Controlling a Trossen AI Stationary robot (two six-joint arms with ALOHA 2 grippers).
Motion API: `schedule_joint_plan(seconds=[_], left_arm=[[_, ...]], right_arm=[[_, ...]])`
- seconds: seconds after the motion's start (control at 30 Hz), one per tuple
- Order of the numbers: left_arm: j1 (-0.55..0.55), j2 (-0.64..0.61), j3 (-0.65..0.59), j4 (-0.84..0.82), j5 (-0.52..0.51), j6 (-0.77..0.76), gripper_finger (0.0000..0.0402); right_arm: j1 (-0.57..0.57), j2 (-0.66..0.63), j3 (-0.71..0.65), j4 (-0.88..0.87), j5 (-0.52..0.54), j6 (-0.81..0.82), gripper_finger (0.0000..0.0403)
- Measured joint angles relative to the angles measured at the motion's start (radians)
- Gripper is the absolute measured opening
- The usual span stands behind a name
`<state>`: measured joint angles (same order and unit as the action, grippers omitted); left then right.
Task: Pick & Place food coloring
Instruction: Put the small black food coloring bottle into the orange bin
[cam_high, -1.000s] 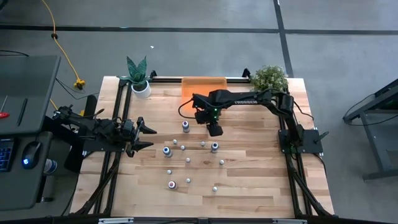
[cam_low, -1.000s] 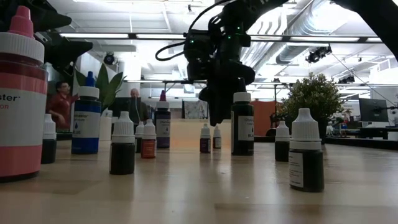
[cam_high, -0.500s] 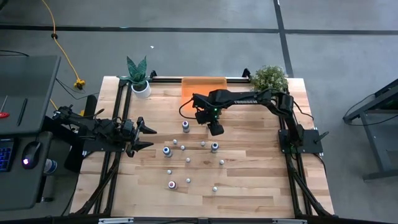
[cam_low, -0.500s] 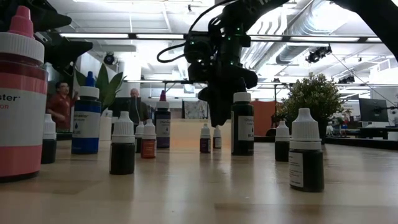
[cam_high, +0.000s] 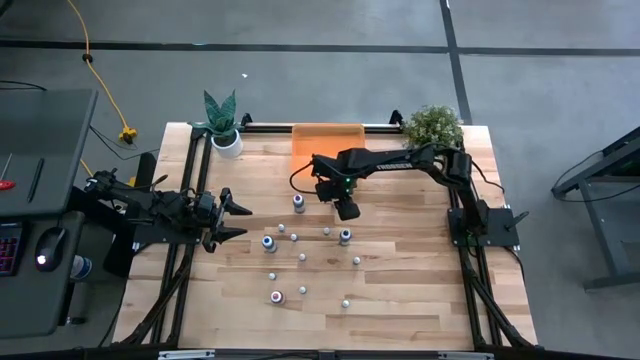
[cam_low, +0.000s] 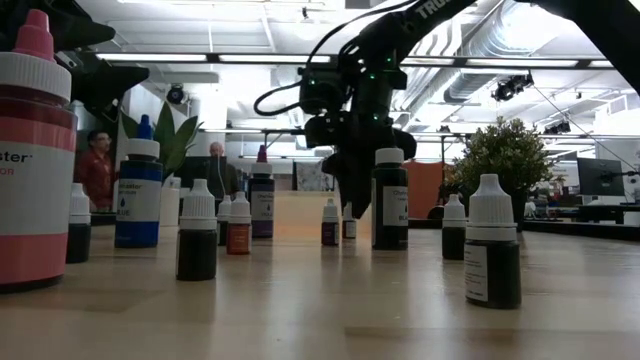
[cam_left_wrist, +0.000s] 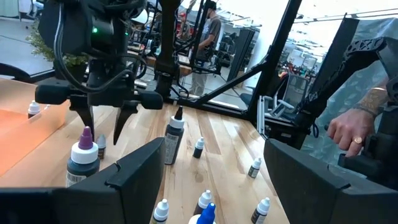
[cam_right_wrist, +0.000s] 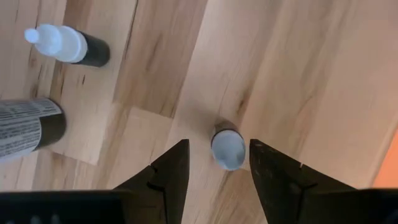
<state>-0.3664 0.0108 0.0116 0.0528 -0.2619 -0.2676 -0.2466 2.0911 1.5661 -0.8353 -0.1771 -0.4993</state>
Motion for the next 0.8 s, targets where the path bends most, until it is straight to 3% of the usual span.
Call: schedule_joint_plan(seconds=[0.37,0.8], left_arm=[[0.0,0.0,0.0,0.0,0.0,0.0,0.0271],[0.0,0.0,0.0,0.0,0.0,0.0,0.0271]], right_arm=[[0.0,0.0,0.011,0.0,0.004,0.004,0.015],[0.0,-0.001,0.011,0.0,0.015,0.013,0.0086]])
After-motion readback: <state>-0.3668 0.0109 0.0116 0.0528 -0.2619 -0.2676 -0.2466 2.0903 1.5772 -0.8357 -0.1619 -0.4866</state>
